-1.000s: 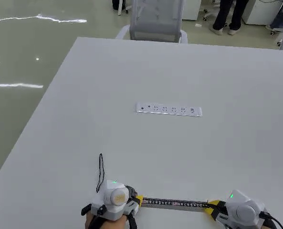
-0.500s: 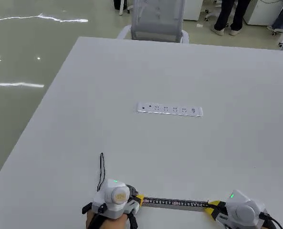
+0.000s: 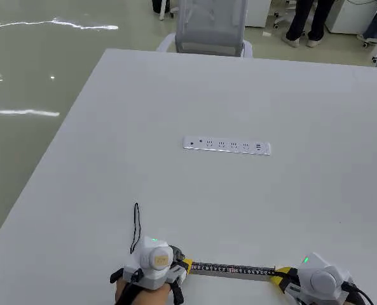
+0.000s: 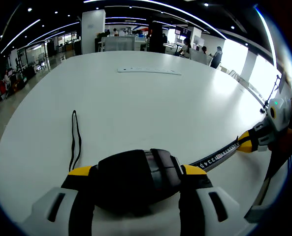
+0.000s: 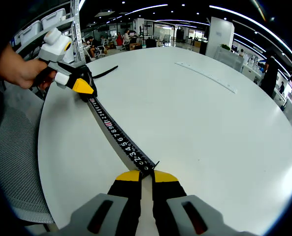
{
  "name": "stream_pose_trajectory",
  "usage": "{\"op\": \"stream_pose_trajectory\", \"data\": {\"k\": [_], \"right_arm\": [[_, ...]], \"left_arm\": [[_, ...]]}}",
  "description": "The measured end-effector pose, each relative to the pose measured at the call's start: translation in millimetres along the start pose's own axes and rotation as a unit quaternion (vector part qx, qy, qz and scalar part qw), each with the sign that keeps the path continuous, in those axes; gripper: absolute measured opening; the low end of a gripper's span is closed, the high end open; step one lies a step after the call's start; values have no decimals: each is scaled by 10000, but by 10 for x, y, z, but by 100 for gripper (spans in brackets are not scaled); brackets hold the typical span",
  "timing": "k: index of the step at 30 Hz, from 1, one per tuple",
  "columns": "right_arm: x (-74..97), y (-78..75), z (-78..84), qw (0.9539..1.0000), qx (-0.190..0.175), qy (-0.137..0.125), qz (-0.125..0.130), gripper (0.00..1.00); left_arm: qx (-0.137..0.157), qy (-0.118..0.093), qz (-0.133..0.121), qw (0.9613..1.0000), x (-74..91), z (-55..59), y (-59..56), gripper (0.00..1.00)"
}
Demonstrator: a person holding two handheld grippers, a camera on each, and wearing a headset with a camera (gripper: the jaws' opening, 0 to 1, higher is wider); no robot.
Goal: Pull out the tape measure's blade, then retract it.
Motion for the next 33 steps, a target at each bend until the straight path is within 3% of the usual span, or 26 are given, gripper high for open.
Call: {"op": "stream_pose_trajectory", "data": {"k": [33], "right_arm": [[-50, 44, -56, 10000, -37, -1, 42, 6]], "left_arm": [[-33, 36, 45, 10000, -13, 0, -3, 67]]}}
Point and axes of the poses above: the centre of the closed fingertips' face, and the gripper's own axes: x roughly backward along the fingers, y roughly to its left, z roughly out of its underside, the point moved 6 cm from there along x, roughly backward along the fingers, and after that the axes turned 12 degrees about x, right-handed, at the moved point
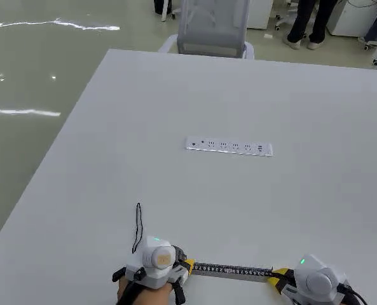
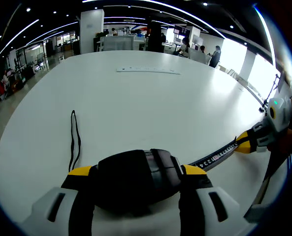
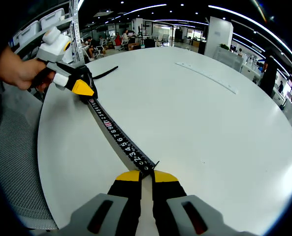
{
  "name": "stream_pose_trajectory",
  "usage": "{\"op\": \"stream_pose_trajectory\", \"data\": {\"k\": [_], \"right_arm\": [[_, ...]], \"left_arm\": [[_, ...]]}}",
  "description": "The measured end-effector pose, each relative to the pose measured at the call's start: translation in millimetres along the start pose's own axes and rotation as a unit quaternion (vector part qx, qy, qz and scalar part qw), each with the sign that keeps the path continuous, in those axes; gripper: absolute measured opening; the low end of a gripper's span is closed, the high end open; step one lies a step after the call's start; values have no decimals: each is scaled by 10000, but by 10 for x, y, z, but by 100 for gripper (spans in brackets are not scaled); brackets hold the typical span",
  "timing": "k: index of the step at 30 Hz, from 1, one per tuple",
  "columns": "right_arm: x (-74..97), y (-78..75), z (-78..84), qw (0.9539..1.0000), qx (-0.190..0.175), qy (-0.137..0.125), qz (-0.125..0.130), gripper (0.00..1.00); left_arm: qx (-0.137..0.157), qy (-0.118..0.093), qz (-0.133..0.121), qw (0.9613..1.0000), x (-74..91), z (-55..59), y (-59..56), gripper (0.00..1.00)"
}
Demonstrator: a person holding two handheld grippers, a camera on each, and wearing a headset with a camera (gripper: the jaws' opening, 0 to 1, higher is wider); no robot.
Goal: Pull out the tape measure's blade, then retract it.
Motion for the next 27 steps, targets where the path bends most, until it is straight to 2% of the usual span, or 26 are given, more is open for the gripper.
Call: {"op": "stream_pose_trajectory", "data": {"k": [27], "right_arm": [[-49, 50, -61, 10000, 17, 29, -6, 6]], "left_arm": [[-4, 36, 19, 10000, -4, 10, 0, 67]]}}
Point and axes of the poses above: the centre of the closed fingertips' face, and the gripper's own axes: x roughly backward along the fingers, y roughly to its left, z roughly out of its underside, the point moved 6 cm from there along x, roughly backward along the fingers, and after that the axes turned 12 degrees about x, right-handed, at the moved point
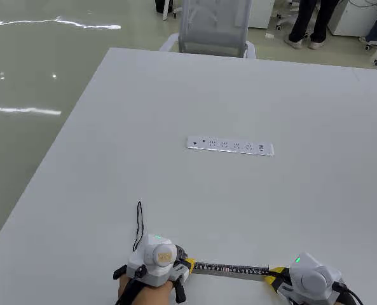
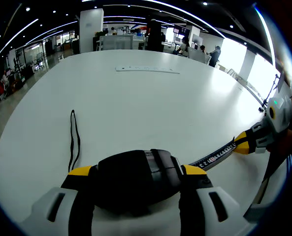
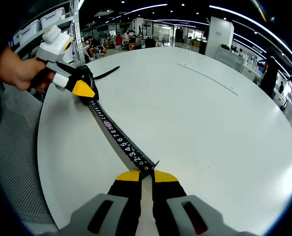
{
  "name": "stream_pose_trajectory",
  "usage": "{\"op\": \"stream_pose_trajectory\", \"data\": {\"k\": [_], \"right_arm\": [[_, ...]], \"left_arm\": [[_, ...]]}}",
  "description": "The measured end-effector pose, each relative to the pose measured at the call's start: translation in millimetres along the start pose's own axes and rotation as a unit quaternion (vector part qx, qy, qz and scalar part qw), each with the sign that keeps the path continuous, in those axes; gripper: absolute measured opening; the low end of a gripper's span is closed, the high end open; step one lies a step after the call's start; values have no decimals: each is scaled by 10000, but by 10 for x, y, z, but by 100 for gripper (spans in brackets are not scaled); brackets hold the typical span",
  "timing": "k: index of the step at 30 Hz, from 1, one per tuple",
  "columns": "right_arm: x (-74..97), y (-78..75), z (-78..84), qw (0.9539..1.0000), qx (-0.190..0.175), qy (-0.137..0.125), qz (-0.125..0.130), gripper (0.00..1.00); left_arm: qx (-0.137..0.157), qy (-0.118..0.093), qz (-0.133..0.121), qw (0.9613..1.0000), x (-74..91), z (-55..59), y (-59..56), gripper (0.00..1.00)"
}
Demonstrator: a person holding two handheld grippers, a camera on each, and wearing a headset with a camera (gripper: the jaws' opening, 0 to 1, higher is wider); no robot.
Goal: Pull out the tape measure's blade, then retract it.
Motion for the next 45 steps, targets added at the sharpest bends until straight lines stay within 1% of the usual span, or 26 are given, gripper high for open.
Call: {"op": "stream_pose_trajectory", "data": {"k": [9, 23, 45], "right_arm": [[-15, 13, -20, 10000, 3, -8, -17, 6], [-47, 31, -54, 10000, 5, -28, -29, 6], [-90, 59, -102, 10000, 12, -40, -47, 6]], "left_arm": [[-4, 2, 7, 10000, 27, -9, -10, 67], [-7, -13, 7, 10000, 1, -2, -5, 67], [-12, -5, 13, 10000, 4, -7, -5, 67]]}}
Point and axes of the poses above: the centre of the closed fingertips' face, and the gripper's own axes: x roughly backward along the fingers, y roughly to its left, z roughly out of its underside, the point moved 6 cm from there along x, roughly backward along the fingers, and after that the axes turned 12 degrees about x, right-handed, at the moved point
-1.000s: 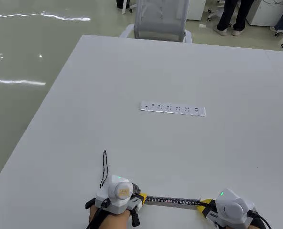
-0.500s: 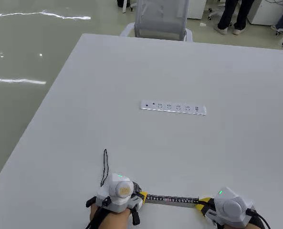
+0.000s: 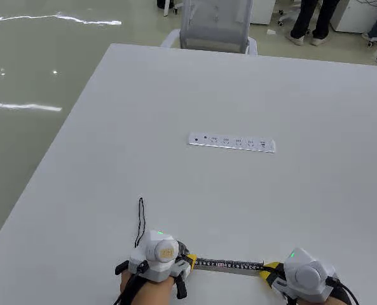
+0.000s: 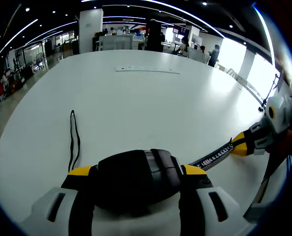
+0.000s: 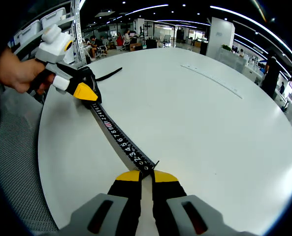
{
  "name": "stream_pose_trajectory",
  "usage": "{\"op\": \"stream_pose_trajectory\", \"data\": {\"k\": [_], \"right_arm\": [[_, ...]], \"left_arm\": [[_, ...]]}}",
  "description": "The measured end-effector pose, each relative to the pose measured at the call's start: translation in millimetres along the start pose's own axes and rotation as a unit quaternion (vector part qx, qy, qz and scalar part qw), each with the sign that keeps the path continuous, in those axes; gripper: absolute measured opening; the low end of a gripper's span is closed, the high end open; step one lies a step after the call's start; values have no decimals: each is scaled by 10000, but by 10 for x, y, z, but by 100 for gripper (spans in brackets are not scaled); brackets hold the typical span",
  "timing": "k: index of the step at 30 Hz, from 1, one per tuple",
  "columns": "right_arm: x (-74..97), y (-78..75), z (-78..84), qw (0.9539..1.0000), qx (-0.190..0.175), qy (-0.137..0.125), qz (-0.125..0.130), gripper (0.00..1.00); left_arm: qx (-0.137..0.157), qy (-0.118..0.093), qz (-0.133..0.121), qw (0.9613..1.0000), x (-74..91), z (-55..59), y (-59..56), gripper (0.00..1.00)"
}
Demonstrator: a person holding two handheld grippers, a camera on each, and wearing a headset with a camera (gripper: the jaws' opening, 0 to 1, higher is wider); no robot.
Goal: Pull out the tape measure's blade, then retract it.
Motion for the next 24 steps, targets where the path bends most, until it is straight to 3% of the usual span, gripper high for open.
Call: {"op": "stream_pose_trajectory", "data": {"k": [24], "right_arm": [[-17, 35, -52, 10000, -6, -12, -16, 6]], "left_arm": [[-5, -17, 5, 10000, 13, 1, -5, 67]]}}
Point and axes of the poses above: the centre of the closed fingertips' face, and the gripper's own axes: x roughly backward along the fingers, y roughly to its left, z roughly out of its underside, the point moved 6 cm from there along x, roughly backward along the fingers, and after that the axes turned 12 degrees about x, right-handed, at the moved point
